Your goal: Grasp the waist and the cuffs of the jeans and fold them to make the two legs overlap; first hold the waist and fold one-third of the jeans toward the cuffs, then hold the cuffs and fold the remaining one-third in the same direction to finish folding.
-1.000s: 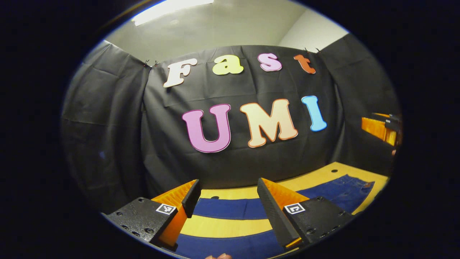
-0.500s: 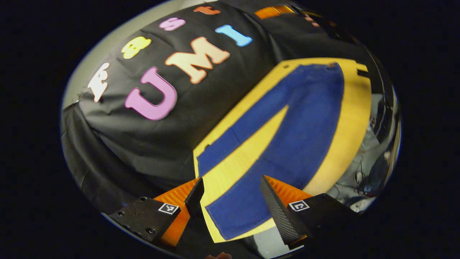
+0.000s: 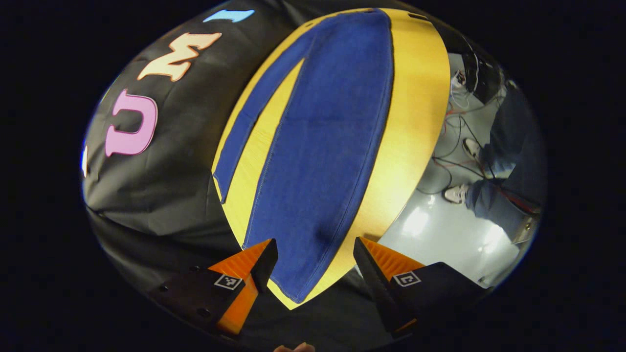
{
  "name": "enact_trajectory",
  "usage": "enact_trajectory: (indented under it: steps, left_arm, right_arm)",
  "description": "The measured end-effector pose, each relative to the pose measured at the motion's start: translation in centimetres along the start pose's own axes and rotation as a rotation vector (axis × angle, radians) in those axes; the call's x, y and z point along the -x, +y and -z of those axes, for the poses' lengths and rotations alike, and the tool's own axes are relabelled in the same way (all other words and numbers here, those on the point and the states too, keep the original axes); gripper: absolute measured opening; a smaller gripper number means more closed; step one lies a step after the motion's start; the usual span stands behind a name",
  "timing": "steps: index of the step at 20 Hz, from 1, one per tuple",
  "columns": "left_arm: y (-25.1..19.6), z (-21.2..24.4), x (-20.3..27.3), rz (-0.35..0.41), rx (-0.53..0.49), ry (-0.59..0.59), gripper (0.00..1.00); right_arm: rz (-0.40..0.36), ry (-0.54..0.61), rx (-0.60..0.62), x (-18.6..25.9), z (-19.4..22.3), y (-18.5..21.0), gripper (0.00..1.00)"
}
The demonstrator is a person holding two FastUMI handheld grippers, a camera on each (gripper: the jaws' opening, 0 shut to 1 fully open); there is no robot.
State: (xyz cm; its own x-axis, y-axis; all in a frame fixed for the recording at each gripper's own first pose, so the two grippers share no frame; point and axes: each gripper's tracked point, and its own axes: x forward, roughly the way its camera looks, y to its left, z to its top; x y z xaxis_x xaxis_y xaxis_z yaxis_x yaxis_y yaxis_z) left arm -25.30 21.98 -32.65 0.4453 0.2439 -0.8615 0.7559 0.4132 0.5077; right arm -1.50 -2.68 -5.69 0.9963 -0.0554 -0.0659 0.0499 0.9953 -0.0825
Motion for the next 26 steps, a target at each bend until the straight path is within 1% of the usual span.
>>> enact_trajectory:
  steps: [3, 5, 6, 7, 9, 11, 13, 14, 15, 16, 18, 20, 23, 26]
  left_arm:
    - [0.7, 0.4, -1.1, -0.028, -0.106, 0.002, 0.9]
    - [1.0, 0.4, -1.4, -0.005, -0.118, -0.007, 0.89]
    - [0.7, 0.4, -1.8, 0.02, -0.115, -0.014, 0.85]
    - [0.3, 0.3, -2.1, 0.042, -0.115, -0.025, 0.81]
    - [-0.3, 0.1, -2.2, 0.078, -0.121, -0.034, 0.58]
    - [-0.5, 0.1, -2.5, 0.099, -0.117, -0.04, 0.34]
    - [-1.2, 0.3, -2.3, 0.128, -0.092, -0.035, 0.24]
    - [-1.5, 0.4, -2.3, 0.135, -0.077, -0.03, 0.14]
    - [-1.8, 0.3, -2.2, 0.144, -0.07, -0.026, 0.07]
    - [-1.1, 0.3, -2.5, 0.135, -0.064, -0.023, 0.01]
    - [-0.7, 0.2, -3.2, 0.115, -0.026, 0.0, 0.0]
    - [-0.6, 0.2, -3.2, 0.116, -0.014, 0.012, 0.0]
    - [-0.8, -0.1, -3.0, 0.121, -0.001, -0.012, 0.0]
    - [-0.8, 0.2, -3.0, 0.127, -0.008, 0.019, 0.0]
  right_arm:
    - [0.029, 0.009, 0.031, 0.3, 0.1, -0.4, 0.99]
    - [0.043, 0.01, 0.051, 0.4, 0.1, -0.6, 0.99]
    - [0.049, 0.013, 0.06, 0.4, 0.3, -0.6, 1.0]
    - [0.056, 0.015, 0.067, 0.4, 0.4, -0.6, 0.99]
    - [0.07, 0.021, 0.079, 0.6, 0.7, -0.6, 1.0]
    - [0.078, 0.027, 0.086, 0.8, 0.9, -0.5, 0.99]
    - [0.08, 0.037, 0.097, 0.8, 1.1, -0.3, 0.99]
    - [0.077, 0.043, 0.105, 0.8, 1.4, -0.3, 1.0]
    - [0.073, 0.048, 0.117, 0.9, 1.7, -0.1, 1.0]
    - [0.069, 0.053, 0.133, 1.0, 1.9, -0.1, 0.99]
    - [0.047, 0.068, 0.182, 1.2, 2.5, 0.0, 0.99]
    - [0.01, 0.102, 0.264, 1.3, 3.7, -0.4, 0.99]
    - [-0.025, 0.17, 0.461, 2.1, 6.1, -3.4, 1.0]
    - [-0.08, 0.254, 0.641, 3.6, 9.8, -6.6, 0.99]
